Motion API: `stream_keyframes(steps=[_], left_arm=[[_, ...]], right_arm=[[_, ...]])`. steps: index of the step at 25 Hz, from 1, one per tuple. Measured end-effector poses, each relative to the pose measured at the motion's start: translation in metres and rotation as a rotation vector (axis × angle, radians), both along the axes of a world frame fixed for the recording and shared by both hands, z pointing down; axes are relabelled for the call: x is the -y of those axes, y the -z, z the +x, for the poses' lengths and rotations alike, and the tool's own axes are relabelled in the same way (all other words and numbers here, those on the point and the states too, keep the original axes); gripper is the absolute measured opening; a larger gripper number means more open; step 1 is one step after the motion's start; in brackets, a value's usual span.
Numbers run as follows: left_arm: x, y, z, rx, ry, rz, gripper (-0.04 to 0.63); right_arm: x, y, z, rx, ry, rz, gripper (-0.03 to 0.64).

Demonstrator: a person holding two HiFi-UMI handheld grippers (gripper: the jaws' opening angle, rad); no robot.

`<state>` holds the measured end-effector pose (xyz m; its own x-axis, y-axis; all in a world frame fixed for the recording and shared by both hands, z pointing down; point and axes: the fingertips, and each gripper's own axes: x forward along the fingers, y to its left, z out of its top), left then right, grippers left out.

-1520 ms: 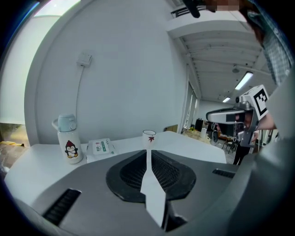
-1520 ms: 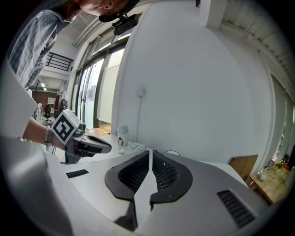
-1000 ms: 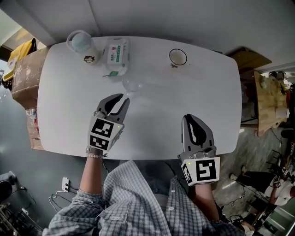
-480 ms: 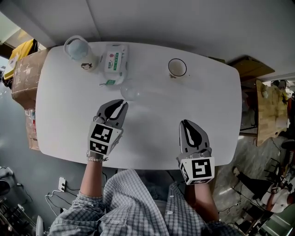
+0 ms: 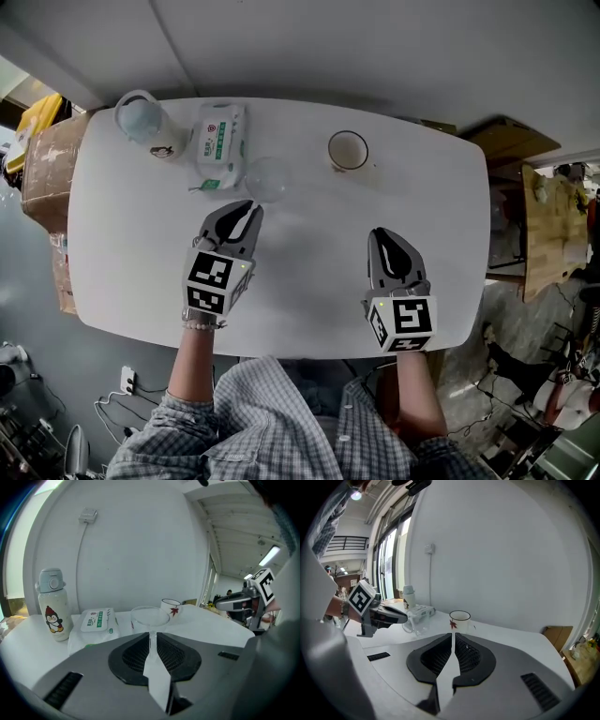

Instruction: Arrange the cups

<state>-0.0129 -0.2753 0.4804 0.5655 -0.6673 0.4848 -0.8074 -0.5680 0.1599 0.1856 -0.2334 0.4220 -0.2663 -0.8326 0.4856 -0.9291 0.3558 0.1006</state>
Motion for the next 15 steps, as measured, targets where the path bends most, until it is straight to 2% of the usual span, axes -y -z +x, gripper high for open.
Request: stream_keyframes(steps=[9,15], left_arm=[[0.029,0.000,0.020,-0.057,0.087,-0.023,0.055],[0.046,0.001,0.032,-0.052,0.111,-0.008,0.055]], right_arm=[[0.061,-0.025,0.006,-0.174,0.131,-0.015,0.037],[0.092,-0.036,0.012,-0.263,0.209,-0.032,0.037]])
